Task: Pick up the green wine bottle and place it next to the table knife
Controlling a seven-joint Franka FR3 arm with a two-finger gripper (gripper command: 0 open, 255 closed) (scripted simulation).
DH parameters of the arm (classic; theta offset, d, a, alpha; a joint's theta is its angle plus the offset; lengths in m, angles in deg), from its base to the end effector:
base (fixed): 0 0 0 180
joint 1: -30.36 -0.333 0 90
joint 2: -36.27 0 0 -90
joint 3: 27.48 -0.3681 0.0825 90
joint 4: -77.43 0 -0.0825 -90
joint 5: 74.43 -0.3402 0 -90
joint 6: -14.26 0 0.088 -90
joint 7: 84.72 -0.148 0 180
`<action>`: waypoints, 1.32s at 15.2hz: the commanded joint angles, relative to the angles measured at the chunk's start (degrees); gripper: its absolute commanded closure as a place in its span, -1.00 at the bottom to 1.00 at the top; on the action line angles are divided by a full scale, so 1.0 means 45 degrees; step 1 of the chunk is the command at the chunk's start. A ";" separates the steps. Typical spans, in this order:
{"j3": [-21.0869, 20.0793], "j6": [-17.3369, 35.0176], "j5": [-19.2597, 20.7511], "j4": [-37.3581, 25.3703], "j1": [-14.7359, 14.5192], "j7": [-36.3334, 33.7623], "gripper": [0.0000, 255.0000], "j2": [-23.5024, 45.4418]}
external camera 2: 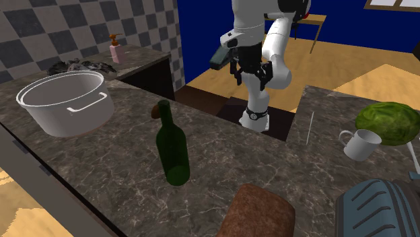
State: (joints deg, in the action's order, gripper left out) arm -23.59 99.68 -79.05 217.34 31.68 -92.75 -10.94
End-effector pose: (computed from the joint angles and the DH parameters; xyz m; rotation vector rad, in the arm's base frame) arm 0.1981 -0.0122 0.5526 -2.9935 0.3077 0.2002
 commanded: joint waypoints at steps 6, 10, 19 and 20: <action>0.0409 0.0480 0.0430 -0.2058 0.0058 0.0486 -1.00 0.2503; 0.0707 0.0583 0.0650 -0.3935 0.0088 0.0853 -1.00 0.4442; 0.1319 -0.0068 0.0761 -0.9109 0.0219 0.1695 -1.00 0.8861; 0.1382 -0.0223 0.0738 -0.9796 0.0253 0.1793 -1.00 0.9382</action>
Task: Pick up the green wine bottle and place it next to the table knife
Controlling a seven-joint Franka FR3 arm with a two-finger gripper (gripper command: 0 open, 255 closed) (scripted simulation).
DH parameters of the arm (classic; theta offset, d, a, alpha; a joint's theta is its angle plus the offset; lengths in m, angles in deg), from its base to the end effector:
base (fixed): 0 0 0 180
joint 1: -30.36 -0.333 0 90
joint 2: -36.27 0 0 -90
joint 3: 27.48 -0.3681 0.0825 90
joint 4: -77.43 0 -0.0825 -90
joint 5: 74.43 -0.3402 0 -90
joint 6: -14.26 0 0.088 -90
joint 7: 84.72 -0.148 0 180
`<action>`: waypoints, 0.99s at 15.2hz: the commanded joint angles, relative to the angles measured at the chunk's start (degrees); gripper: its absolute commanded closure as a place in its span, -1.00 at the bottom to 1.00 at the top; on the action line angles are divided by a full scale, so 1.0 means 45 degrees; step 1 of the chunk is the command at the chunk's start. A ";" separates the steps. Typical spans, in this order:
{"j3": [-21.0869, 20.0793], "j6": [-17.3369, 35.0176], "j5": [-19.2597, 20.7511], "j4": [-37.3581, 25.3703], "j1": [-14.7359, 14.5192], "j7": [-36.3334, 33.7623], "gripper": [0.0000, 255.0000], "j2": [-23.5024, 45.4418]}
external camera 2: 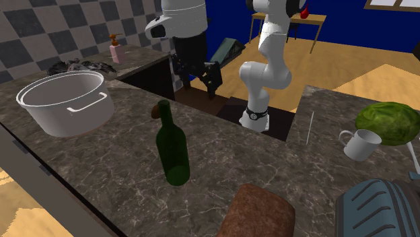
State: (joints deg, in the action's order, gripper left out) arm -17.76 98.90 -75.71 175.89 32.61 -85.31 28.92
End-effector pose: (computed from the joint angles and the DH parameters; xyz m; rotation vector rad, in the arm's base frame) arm 0.4376 -0.0951 0.6268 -3.0640 0.3319 0.1695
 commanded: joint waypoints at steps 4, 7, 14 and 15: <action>0.0319 -0.0898 -0.0179 -0.3717 0.0259 0.0537 -1.00 0.2768; 0.0460 -0.1889 -0.0424 -0.6728 0.0562 0.0828 -1.00 0.4761; 0.0453 -0.0857 -0.0354 -0.5620 0.0529 0.0848 -1.00 0.4663; 0.0449 -0.0640 -0.0333 -0.5304 0.0508 0.0839 -1.00 0.4562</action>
